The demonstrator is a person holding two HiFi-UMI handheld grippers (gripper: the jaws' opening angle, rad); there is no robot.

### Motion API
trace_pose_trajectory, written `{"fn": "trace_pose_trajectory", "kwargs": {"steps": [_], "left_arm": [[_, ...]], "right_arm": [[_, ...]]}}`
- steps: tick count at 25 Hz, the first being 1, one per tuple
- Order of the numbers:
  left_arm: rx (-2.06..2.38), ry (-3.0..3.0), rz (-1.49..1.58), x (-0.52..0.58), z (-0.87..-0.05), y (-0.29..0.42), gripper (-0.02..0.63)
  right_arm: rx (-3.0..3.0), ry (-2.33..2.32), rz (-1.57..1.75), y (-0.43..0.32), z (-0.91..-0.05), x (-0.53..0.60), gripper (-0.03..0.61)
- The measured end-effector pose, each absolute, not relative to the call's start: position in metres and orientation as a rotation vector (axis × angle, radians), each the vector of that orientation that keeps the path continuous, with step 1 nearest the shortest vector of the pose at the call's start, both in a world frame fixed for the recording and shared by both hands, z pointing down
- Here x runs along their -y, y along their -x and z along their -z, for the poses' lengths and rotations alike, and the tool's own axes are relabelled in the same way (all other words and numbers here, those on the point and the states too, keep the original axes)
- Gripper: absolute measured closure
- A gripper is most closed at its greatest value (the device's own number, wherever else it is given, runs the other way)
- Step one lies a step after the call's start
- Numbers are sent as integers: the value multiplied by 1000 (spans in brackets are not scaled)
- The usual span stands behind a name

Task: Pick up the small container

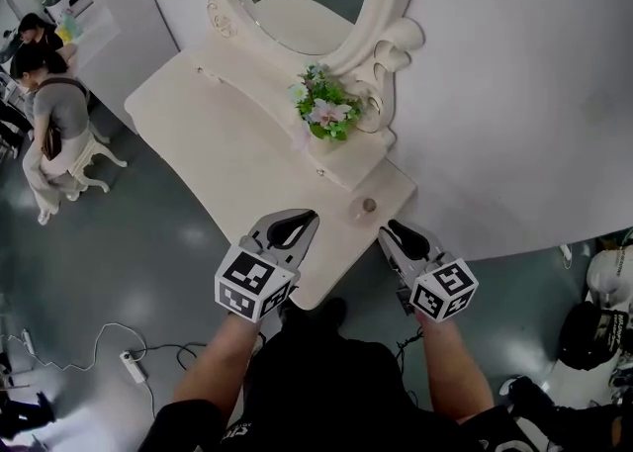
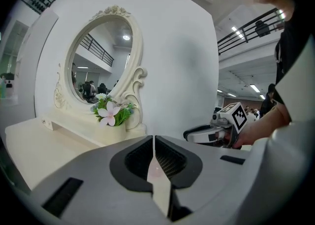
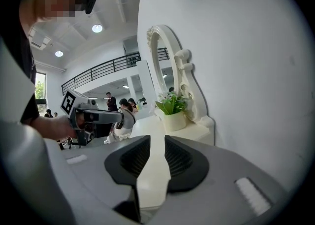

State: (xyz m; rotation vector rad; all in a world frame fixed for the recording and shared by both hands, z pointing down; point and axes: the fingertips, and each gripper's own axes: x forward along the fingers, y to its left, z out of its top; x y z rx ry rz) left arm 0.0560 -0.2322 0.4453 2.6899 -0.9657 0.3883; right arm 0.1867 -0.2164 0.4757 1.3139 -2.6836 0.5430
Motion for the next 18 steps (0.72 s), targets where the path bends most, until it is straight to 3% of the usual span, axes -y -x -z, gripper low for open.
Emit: {"fn": "trace_pose_trajectory", "kwargs": {"steps": [13,18], "left_arm": [[985,-2597,-401,245,-483,-39,607],[1025,-2577,-383,250,-486,-27,607]], "right_arm": [[2597,-1375,-397,-178,-549,272,343],[2571,-1360,-414,-172,-579,283,327]]}}
